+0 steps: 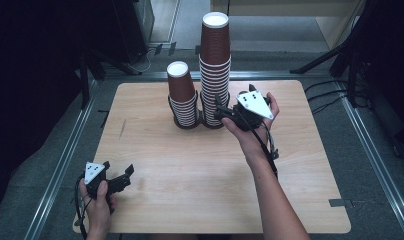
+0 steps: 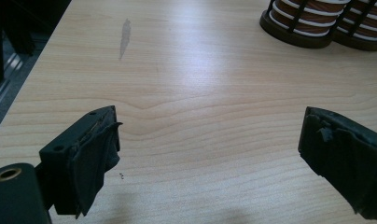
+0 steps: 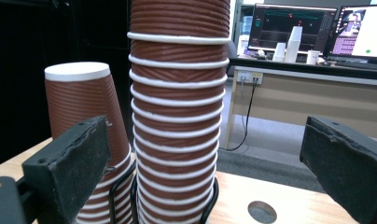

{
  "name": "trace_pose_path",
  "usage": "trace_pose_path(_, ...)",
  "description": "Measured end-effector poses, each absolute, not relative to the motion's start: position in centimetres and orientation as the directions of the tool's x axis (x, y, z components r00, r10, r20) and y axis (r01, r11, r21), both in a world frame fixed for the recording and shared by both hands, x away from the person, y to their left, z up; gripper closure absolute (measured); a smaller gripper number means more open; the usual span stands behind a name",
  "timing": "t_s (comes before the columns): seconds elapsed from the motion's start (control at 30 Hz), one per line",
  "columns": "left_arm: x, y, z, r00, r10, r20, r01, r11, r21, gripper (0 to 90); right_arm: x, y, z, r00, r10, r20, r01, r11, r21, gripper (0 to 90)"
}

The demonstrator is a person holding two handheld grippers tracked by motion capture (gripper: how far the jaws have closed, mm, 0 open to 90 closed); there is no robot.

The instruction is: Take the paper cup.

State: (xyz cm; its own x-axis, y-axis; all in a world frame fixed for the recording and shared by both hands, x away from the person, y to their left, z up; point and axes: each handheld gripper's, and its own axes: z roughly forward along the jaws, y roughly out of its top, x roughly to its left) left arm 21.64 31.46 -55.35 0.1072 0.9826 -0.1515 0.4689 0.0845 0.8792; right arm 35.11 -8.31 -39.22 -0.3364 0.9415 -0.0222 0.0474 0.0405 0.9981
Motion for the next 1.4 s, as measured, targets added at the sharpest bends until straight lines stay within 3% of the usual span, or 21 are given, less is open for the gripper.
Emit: trace_pose_path(1.4, 21.6, 31.9, -55.3, 0.118, 0.975, -0.189, 0.473, 0.112, 0.874, 5.4, 43.1, -3.0, -33.9, -0.297, 0.955, -0.022, -0.061, 0.004, 0.998, 0.0)
